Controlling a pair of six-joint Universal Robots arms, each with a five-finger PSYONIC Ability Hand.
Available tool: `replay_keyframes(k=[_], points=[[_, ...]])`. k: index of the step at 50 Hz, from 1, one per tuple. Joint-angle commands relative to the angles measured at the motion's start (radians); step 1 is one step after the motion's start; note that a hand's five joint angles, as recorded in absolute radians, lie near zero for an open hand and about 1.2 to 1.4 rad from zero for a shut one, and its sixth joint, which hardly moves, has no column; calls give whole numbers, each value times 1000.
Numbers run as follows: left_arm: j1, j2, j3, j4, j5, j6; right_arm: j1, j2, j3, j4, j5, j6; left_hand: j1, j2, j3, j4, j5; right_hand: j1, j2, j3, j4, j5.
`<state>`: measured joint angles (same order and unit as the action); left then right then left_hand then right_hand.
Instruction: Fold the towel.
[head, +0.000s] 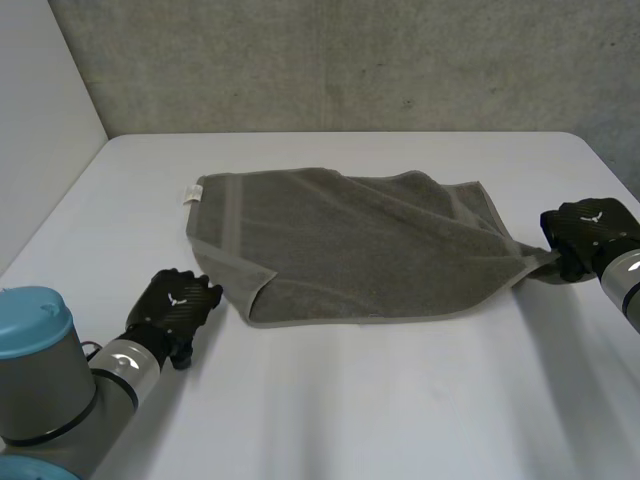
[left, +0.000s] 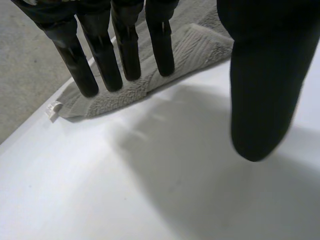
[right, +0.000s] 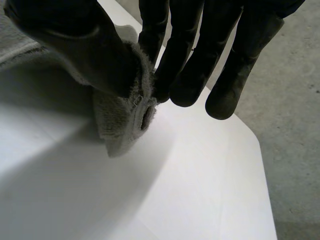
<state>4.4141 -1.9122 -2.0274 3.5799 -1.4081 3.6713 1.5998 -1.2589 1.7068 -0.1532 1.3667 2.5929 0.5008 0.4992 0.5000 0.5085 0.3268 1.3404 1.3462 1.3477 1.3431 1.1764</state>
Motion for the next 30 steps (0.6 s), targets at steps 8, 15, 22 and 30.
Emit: replay_keyframes(k=[8, 15, 22, 30], points=[[-84, -46, 215, 40, 51, -169, 29, 19, 11, -3, 2, -5, -255, -253, -254, -263, -256, 56, 50, 49, 53, 45], [-145, -143, 366, -16, 47, -321, 37, 19, 17, -5, 2, -14, -243, -242, -242, -251, -244, 56, 50, 49, 53, 45], [-196, -252, 498, -41, 31, -333, 52, 30, 25, -8, 2, -16, -226, -224, -225, -233, -226, 56, 50, 49, 53, 45], [-213, -340, 582, -59, -51, -309, 55, 33, 27, -9, 2, -17, -202, -201, -201, -210, -203, 56, 50, 49, 53, 45]])
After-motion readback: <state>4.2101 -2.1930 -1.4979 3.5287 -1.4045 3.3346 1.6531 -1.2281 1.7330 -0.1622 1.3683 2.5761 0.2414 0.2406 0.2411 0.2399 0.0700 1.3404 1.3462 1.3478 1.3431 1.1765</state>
